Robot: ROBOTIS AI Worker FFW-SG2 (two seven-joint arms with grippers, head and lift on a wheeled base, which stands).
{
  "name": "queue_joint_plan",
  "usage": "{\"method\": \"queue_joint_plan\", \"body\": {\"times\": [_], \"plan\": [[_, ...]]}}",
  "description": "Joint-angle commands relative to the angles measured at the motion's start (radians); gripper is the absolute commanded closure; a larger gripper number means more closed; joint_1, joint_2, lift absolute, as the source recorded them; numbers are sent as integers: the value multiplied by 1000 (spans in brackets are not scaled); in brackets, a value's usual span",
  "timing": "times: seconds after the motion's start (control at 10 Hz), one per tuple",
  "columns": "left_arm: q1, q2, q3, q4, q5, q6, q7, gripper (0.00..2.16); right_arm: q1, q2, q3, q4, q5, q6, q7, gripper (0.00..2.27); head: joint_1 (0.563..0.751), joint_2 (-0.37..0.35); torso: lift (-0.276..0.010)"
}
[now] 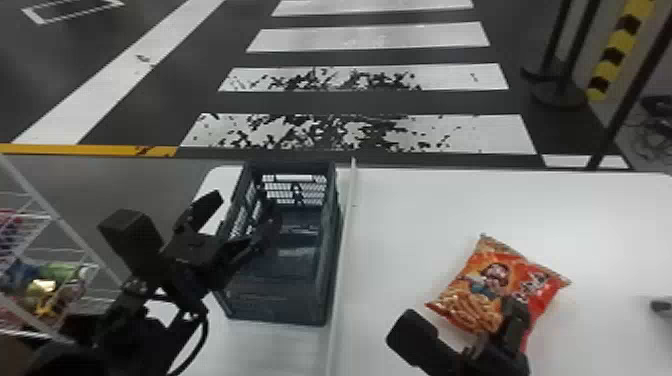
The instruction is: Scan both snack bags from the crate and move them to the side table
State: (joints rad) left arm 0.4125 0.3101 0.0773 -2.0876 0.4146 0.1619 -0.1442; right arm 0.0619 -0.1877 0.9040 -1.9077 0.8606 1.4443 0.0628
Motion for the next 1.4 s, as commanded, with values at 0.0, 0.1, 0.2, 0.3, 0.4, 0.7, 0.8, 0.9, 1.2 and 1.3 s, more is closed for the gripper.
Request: {"method": "queue_joint_plan", "body": {"times": [0.0,0.1,0.2,0.3,0.4,0.7,0.8,0.9,1.2,1.3], "plan": [[0,14,1,-5,10,0,-1,36,-36,14,0,32,-2,-6,2,60,695,149,-95],[0,15,6,-3,16,0,-8,36,-50,14,1,50,-9,-12,2,66,695,151,-95],[0,14,6,-2,21,0,-9,36,-57,14,4,75,-12,-31,2,70,695,151,-95],[-3,14,6,0,27,0,-12,36,-67,17,12,101,-18,-43,2,70,695,151,-95],[-5,10,6,3,29,0,-17,36,-74,22,15,128,-21,-58,2,73,695,154,-95],[-8,14,6,12,36,0,-21,36,-103,34,19,199,-23,-113,-1,76,695,161,-95],[-8,18,7,15,39,3,-23,36,-105,31,16,210,-23,-126,-3,87,695,164,-95],[-8,20,7,18,41,3,-24,36,-106,25,13,211,-29,-129,-3,248,695,165,-95],[-21,20,7,44,61,3,-44,36,-129,7,18,236,-25,-132,20,2044,695,155,-95],[-24,20,7,47,67,3,-49,36,-129,4,12,236,-32,-160,32,2240,695,148,-95]]}}
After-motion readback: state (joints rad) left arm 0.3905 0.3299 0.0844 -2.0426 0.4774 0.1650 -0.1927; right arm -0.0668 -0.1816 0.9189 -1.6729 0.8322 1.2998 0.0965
